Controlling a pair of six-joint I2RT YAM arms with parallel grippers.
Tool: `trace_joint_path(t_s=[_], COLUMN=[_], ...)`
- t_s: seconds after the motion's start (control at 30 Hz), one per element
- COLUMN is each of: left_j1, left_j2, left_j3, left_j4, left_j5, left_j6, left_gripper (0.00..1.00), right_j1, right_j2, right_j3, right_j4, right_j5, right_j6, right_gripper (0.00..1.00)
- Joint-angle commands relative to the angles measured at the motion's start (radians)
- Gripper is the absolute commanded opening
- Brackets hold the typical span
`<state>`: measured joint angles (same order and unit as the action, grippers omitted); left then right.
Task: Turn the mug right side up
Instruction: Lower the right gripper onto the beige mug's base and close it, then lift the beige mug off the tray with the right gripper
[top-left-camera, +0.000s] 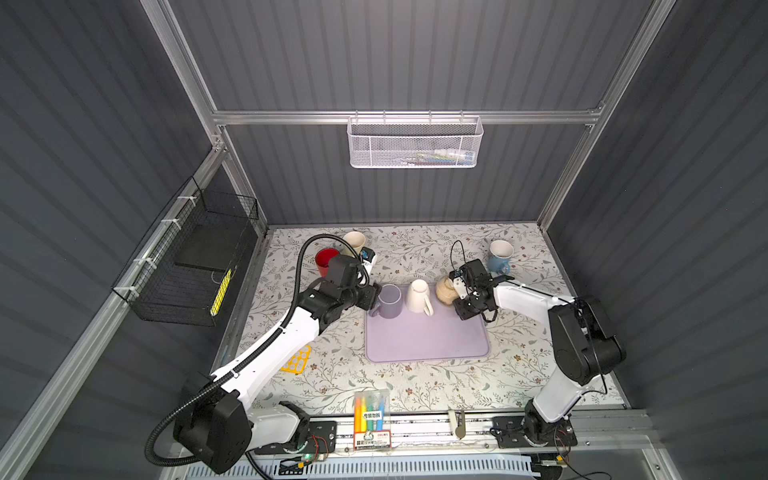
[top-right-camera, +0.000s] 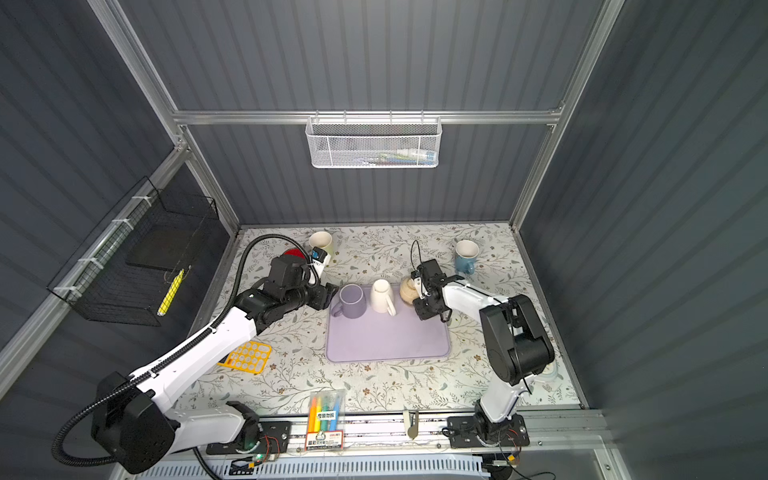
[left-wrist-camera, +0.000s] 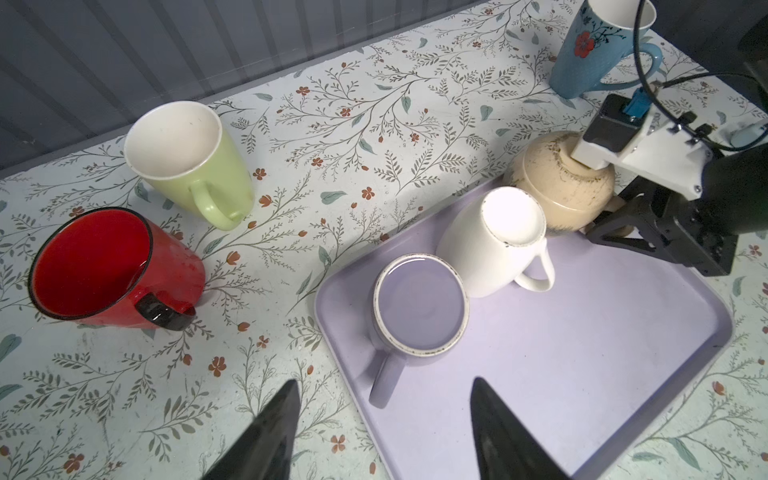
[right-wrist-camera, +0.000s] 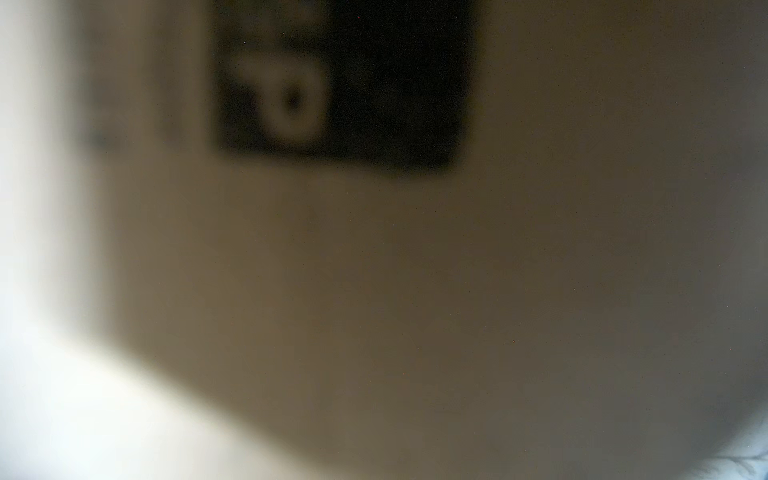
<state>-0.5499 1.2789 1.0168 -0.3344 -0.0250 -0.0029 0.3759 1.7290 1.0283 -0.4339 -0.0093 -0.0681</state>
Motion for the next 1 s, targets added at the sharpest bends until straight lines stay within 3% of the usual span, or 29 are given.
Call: trace_joint_path(t_s=[0.0,0.57,0.97], left_j1=[0.005,0.005,0.005], left_j2=[-0.001,-0.010,-0.018], left_j3=[0.006,-0.003,-0.006], left_j4=[0.021,0.025,0.024], left_j5=[0.004,-0.003,-0.007], left_j6=[0.003,0.003,0.004], left_gripper=[0.65,0.65,0.65], right_j1=[0.008,0.007,0.006], right_j2=[0.015,-0.033,-0.125], right_j3=[-0.002,0.008,-0.020], right_j4=[-0.007,-0.013,0.035], right_j5=[0.009,-0.036,-0.095], right_j6=[0.001,0.026,0.053], right_gripper=[0.23,0.09,0.05])
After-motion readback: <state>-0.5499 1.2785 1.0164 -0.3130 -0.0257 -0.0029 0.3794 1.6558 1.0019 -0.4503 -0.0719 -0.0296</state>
